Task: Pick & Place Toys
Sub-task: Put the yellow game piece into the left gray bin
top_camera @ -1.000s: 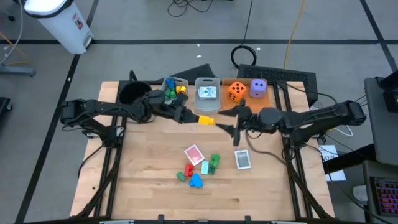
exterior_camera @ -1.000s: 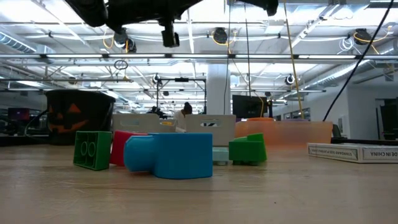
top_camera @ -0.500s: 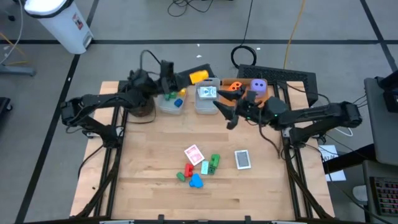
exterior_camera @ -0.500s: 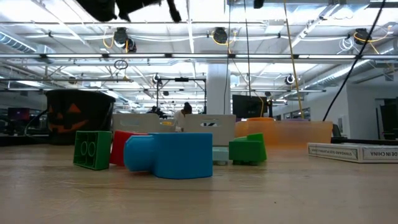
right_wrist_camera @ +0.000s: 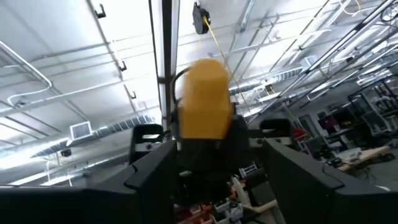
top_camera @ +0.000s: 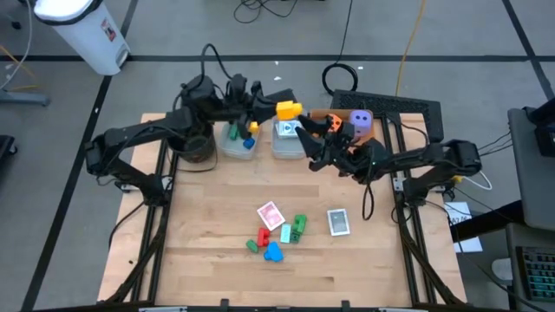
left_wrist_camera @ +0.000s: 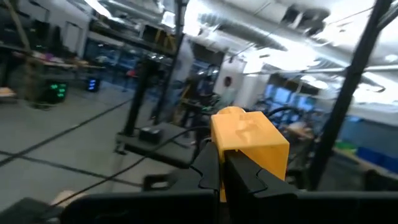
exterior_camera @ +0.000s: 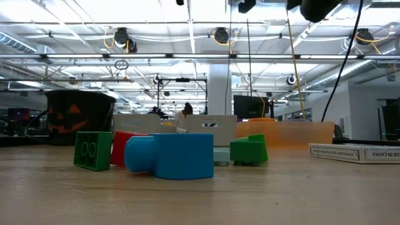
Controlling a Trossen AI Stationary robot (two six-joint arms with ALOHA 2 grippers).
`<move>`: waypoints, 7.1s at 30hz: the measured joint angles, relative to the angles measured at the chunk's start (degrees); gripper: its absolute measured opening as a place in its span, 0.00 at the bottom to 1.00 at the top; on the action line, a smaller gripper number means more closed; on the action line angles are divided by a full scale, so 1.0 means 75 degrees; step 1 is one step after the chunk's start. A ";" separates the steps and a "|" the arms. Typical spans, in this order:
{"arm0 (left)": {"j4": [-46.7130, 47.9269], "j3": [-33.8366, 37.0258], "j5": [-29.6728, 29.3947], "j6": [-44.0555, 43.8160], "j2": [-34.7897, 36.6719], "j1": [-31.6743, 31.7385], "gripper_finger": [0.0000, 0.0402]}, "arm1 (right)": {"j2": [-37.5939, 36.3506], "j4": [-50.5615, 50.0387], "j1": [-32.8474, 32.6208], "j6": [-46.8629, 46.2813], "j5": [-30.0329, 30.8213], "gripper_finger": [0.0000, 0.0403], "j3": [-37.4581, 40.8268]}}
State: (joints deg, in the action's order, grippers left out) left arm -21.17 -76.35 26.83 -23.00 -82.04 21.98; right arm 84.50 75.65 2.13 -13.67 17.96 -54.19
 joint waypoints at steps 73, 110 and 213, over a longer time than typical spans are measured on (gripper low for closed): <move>-0.0711 -0.0004 0.0064 0.0044 -0.0641 -0.0210 0.01 | 0.0334 -0.0128 0.0420 -0.0026 -0.0157 0.33 -0.0796; -0.0811 -0.0007 0.0574 -0.0405 -0.0656 0.0150 0.59 | -0.1068 -0.2602 0.0783 0.0384 -0.0424 0.30 -0.0790; 0.8067 -0.5638 -0.2149 0.0852 -0.3042 -0.0868 0.63 | -0.0901 -1.1510 0.2702 0.2357 -0.6043 0.30 -0.2722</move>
State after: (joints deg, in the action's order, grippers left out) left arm 39.33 -118.63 10.72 -16.62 -104.86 15.47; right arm 77.73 -10.68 22.39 4.01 -27.36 -74.61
